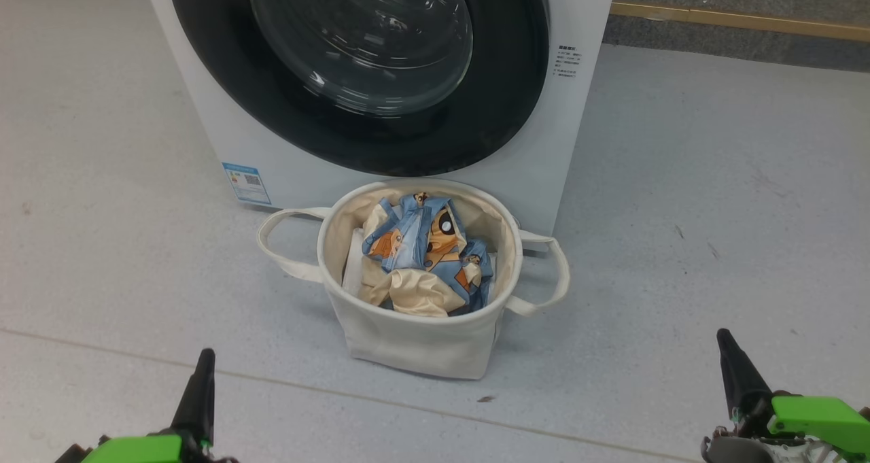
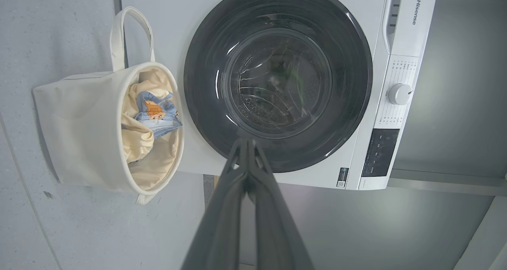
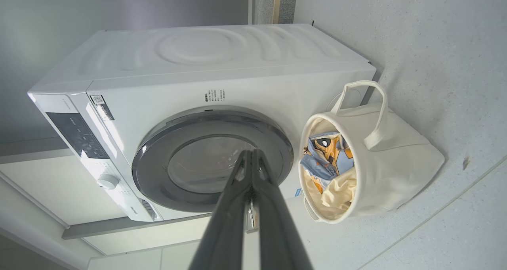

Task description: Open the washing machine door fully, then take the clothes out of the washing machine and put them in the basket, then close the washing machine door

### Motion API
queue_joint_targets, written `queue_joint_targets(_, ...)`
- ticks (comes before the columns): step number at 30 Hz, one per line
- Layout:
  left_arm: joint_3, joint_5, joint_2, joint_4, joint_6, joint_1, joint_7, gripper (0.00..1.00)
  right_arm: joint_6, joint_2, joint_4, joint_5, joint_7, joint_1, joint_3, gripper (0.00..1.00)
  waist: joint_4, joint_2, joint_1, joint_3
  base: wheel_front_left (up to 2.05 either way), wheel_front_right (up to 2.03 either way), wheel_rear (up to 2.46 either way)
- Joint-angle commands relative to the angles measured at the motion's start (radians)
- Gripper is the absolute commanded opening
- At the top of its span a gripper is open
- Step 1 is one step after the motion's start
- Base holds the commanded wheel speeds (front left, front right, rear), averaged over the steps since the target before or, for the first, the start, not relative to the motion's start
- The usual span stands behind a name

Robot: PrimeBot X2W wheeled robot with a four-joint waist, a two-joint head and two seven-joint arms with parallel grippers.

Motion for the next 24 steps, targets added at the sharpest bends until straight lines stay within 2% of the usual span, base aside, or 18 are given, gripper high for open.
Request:
queue_joint_targets(1, 0.039, 0.009, 0.006, -0.026, -0.007, -0.044, 0.008, 0.00, 0.000, -0.009, -0.031, 0.006, 0.007, -0.050, 0.019, 0.00, 0.000, -0.0001, 0.0000, 0.000, 0.00, 0.00, 0.00)
queue_joint_targets(24, 0.046, 0.014, 0.002, -0.026, -0.007, -0.045, 0.012, 0.00, 0.000, -0.009, -0.031, 0.006, 0.007, -0.050, 0.019, 0.00, 0.000, -0.0001, 0.0000, 0.000, 0.00, 0.00, 0.00)
